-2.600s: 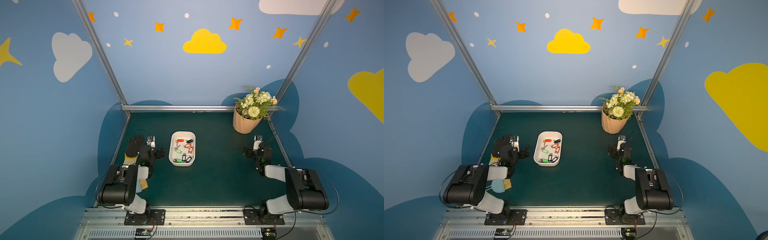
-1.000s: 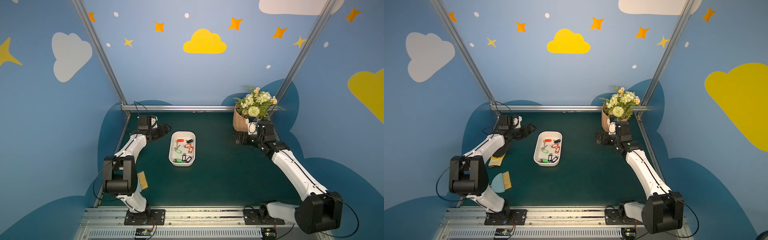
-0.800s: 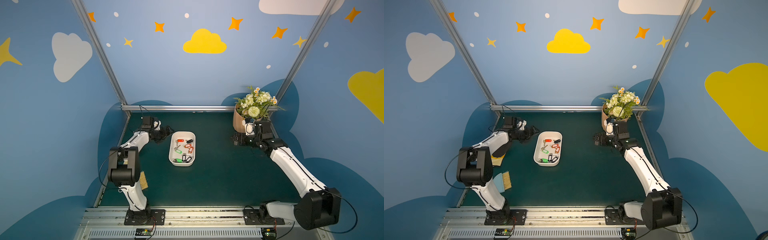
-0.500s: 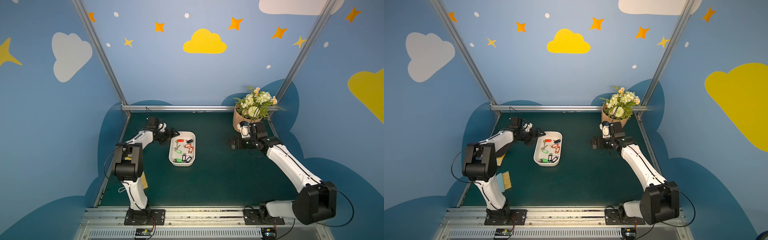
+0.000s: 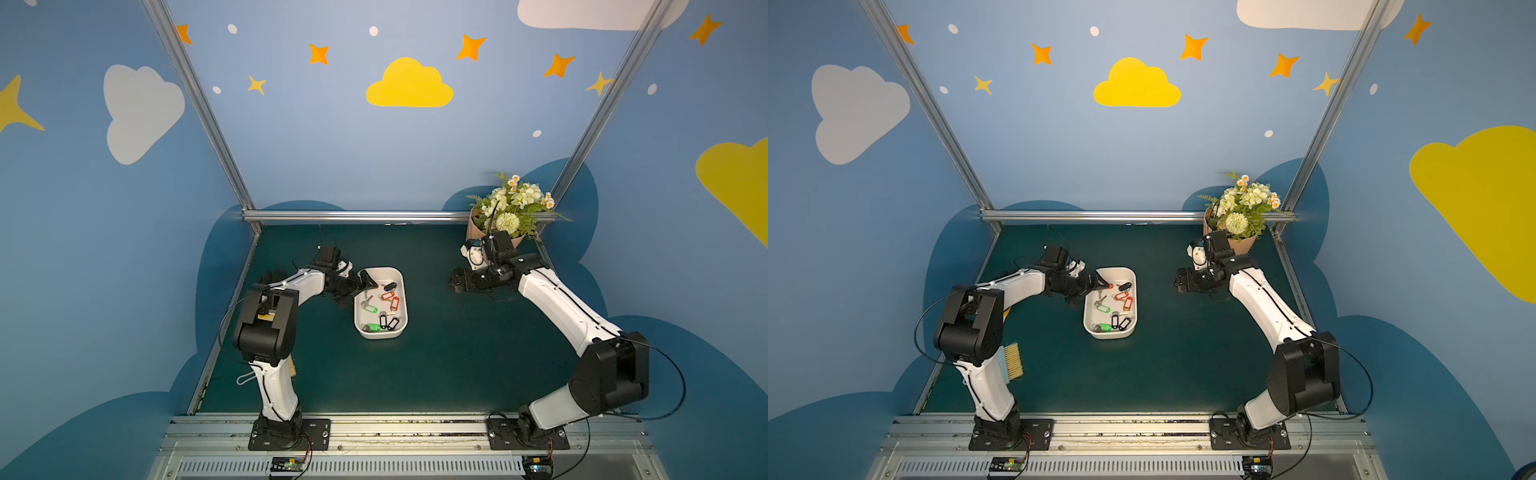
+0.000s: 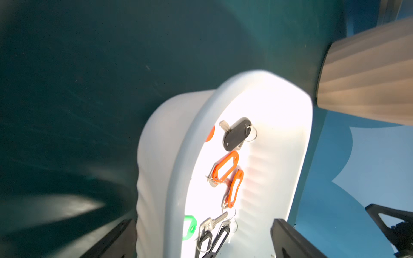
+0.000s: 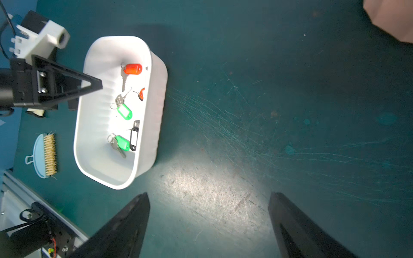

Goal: Take the keys out of the storage box
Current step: Move the storage box to the center of the board, then pick up the key from the storage box.

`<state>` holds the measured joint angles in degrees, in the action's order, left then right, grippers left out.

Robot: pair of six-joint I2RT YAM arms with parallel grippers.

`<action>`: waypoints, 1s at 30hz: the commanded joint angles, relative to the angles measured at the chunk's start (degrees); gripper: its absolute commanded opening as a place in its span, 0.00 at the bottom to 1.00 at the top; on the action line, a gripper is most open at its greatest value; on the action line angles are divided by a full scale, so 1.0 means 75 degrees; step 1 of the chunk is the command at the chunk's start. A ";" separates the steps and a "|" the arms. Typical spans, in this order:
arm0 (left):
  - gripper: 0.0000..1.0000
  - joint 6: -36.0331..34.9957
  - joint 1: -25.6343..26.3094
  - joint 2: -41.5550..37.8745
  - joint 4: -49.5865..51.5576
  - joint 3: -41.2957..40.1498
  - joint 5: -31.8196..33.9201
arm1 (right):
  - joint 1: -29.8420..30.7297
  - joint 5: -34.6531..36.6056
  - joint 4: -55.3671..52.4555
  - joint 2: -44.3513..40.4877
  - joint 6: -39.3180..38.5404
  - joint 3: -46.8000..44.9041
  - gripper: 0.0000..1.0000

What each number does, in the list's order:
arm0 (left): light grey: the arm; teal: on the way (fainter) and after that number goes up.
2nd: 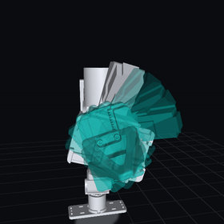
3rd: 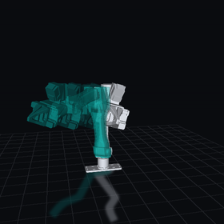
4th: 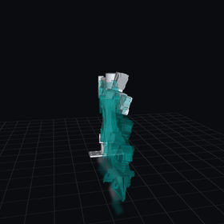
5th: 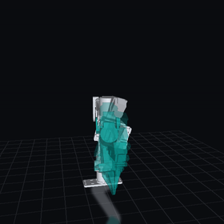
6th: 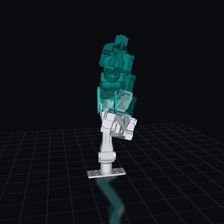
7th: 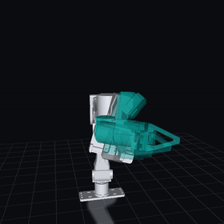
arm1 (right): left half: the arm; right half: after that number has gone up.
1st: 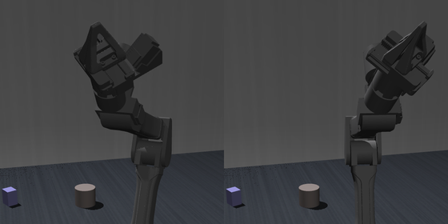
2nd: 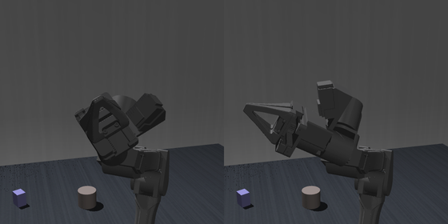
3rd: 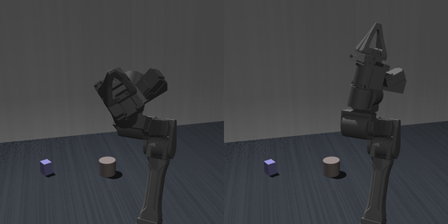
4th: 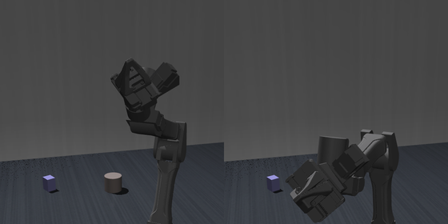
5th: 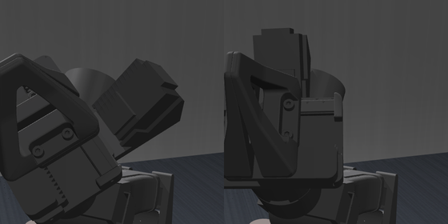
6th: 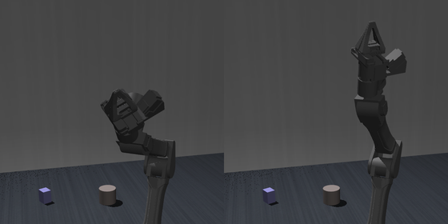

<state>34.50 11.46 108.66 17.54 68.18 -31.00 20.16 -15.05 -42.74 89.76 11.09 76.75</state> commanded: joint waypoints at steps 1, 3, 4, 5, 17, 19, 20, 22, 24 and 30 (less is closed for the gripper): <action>1.00 0.0225 0.0356 -0.0176 -0.0077 0.0075 -0.0235 | 0.0189 -0.0170 -0.0857 0.0478 0.0487 0.0653 0.85; 1.00 0.0244 0.0573 -0.0073 -0.0080 0.0192 -0.0301 | 0.0376 -0.0167 -0.1101 0.0841 0.0538 0.1000 0.83; 1.00 0.0247 0.0660 -0.0012 -0.0089 0.0256 -0.0337 | 0.0519 -0.0103 -0.1207 0.1031 0.0473 0.1187 0.82; 1.00 0.0261 0.0726 0.0034 -0.0103 0.0299 -0.0345 | 0.0651 -0.0022 -0.1274 0.1190 0.0377 0.1350 0.81; 1.00 0.0891 0.0062 -0.1173 -0.0859 -0.0969 0.0226 | 0.2323 0.0776 -0.2386 0.3775 -0.2296 0.4451 0.69; 1.00 0.0908 -0.0225 -0.1525 -0.0877 -0.1254 0.0349 | 0.2486 0.0817 -0.2457 0.4228 -0.2726 0.4900 0.65; 1.00 0.0886 -0.0347 -0.1686 -0.0877 -0.1358 0.0392 | 0.2533 0.0822 -0.2467 0.4402 -0.2892 0.5077 0.63; 1.00 0.0800 -0.0609 -0.1967 -0.0825 -0.1548 0.0474 | 0.2618 0.0855 -0.2477 0.4802 -0.3240 0.5446 0.60; 1.00 0.0713 -0.0799 -0.2157 -0.0741 -0.1672 0.0501 | 0.2655 0.0794 -0.2474 0.5124 -0.3480 0.5736 0.55; 1.00 0.0720 -0.1140 -0.2449 -0.0695 -0.1959 0.0573 | 0.2790 0.0746 -0.2481 0.5900 -0.4095 0.6235 0.47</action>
<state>40.36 3.55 91.22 12.16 54.35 -27.18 40.60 -9.85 -58.94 132.40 -15.35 121.38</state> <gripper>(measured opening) 0.998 0.480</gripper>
